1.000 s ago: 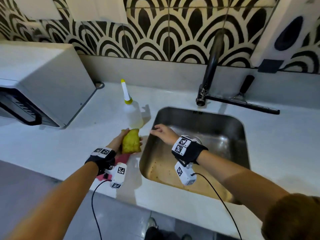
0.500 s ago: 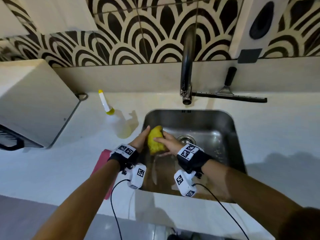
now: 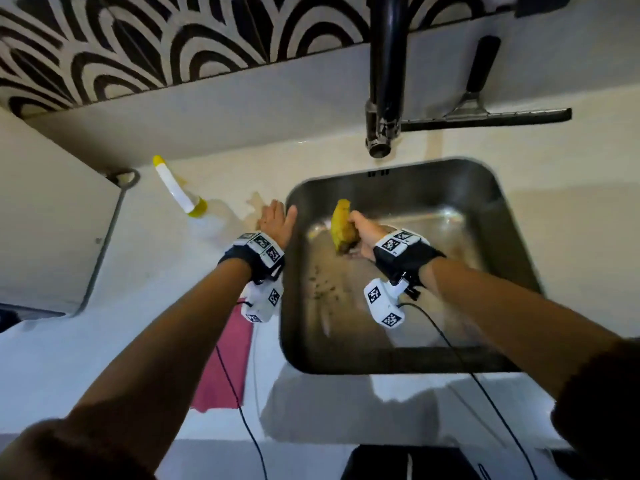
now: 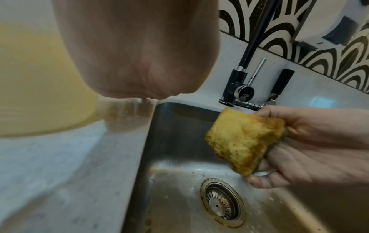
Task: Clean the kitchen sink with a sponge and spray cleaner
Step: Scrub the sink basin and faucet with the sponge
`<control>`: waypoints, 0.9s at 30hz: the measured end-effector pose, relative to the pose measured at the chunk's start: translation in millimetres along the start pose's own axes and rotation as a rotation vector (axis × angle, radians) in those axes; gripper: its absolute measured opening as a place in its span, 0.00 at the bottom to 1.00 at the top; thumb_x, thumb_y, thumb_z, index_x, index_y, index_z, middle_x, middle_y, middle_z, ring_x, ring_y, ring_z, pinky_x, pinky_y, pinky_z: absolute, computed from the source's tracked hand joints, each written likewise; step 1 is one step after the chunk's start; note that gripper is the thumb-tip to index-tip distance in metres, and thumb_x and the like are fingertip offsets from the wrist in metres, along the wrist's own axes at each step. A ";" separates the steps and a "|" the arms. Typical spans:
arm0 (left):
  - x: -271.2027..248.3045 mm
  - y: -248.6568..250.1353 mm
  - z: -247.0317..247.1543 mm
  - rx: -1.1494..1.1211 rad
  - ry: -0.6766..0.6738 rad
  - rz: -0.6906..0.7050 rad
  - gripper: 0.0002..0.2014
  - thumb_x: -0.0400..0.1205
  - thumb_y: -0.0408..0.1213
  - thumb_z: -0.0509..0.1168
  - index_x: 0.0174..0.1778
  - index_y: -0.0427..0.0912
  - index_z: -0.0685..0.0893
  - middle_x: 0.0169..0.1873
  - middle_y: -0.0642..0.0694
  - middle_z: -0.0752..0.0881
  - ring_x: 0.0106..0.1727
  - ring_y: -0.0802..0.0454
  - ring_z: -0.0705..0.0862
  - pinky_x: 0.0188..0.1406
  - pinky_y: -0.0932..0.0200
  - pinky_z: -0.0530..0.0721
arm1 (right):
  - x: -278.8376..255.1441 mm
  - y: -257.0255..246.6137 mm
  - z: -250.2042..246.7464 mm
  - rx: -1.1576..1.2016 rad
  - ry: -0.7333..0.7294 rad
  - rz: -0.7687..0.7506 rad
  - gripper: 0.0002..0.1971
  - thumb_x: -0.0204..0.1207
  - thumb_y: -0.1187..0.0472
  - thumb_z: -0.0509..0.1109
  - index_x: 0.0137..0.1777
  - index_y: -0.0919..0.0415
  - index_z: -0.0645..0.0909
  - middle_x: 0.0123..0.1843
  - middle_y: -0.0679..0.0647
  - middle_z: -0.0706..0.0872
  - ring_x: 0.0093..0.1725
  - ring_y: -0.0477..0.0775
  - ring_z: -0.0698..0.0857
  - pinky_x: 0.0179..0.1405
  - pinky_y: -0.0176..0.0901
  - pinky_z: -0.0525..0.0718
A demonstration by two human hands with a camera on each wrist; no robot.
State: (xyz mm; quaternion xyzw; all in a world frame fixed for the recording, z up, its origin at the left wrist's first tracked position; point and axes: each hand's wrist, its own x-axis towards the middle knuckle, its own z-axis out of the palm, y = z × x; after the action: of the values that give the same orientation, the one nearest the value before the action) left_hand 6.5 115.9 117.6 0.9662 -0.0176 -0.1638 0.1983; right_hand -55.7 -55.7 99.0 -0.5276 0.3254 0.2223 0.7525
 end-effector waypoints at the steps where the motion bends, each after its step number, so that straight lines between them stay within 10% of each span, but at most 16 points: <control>1: 3.7 -0.1 0.3 0.011 -0.004 -0.005 0.28 0.88 0.47 0.45 0.79 0.32 0.60 0.79 0.33 0.60 0.81 0.38 0.58 0.81 0.42 0.56 | 6.3 -1.6 2.8 -0.021 -0.006 -0.015 0.11 0.82 0.51 0.56 0.45 0.57 0.73 0.38 0.57 0.77 0.34 0.57 0.78 0.33 0.47 0.80; 5: 10.2 -4.3 9.1 0.084 -0.035 0.010 0.30 0.89 0.48 0.44 0.83 0.34 0.51 0.83 0.37 0.50 0.84 0.40 0.48 0.83 0.43 0.48 | 27.8 -1.7 15.4 -0.050 -0.025 -0.046 0.19 0.80 0.58 0.64 0.69 0.56 0.64 0.53 0.62 0.75 0.50 0.66 0.80 0.47 0.61 0.84; 9: 16.0 -11.3 18.7 0.246 -0.113 -0.002 0.28 0.89 0.46 0.39 0.84 0.39 0.43 0.83 0.40 0.37 0.84 0.41 0.36 0.81 0.39 0.41 | 47.2 -6.0 36.5 -0.009 0.054 -0.145 0.11 0.77 0.67 0.68 0.47 0.58 0.66 0.47 0.59 0.74 0.49 0.62 0.78 0.59 0.63 0.81; 16: 8.0 -4.8 24.6 0.117 -0.028 -0.051 0.26 0.90 0.44 0.37 0.83 0.43 0.41 0.83 0.49 0.37 0.84 0.49 0.36 0.82 0.48 0.37 | 98.4 -21.2 62.9 -0.120 0.180 -0.293 0.24 0.72 0.70 0.71 0.67 0.70 0.70 0.51 0.62 0.77 0.50 0.59 0.78 0.35 0.43 0.74; 23: 2.5 -2.2 16.6 0.056 -0.081 -0.051 0.25 0.90 0.42 0.35 0.83 0.44 0.40 0.83 0.49 0.36 0.84 0.50 0.35 0.83 0.49 0.36 | 122.0 -24.3 81.7 -0.219 0.157 -0.266 0.32 0.72 0.66 0.73 0.76 0.68 0.66 0.71 0.65 0.78 0.71 0.62 0.77 0.69 0.46 0.73; 27: 2.4 1.0 15.7 0.017 -0.058 -0.053 0.25 0.90 0.42 0.36 0.83 0.42 0.42 0.83 0.47 0.39 0.84 0.50 0.37 0.81 0.51 0.36 | 121.5 -17.9 88.2 -0.279 0.181 -0.394 0.25 0.72 0.71 0.71 0.70 0.72 0.74 0.67 0.68 0.81 0.63 0.58 0.81 0.44 0.27 0.75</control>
State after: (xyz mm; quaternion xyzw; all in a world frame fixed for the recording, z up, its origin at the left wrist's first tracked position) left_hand 3.8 108.8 103.6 0.9628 0.0009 -0.1970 0.1852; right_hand 62.6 19.9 43.1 -0.6972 0.2484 0.0661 0.6692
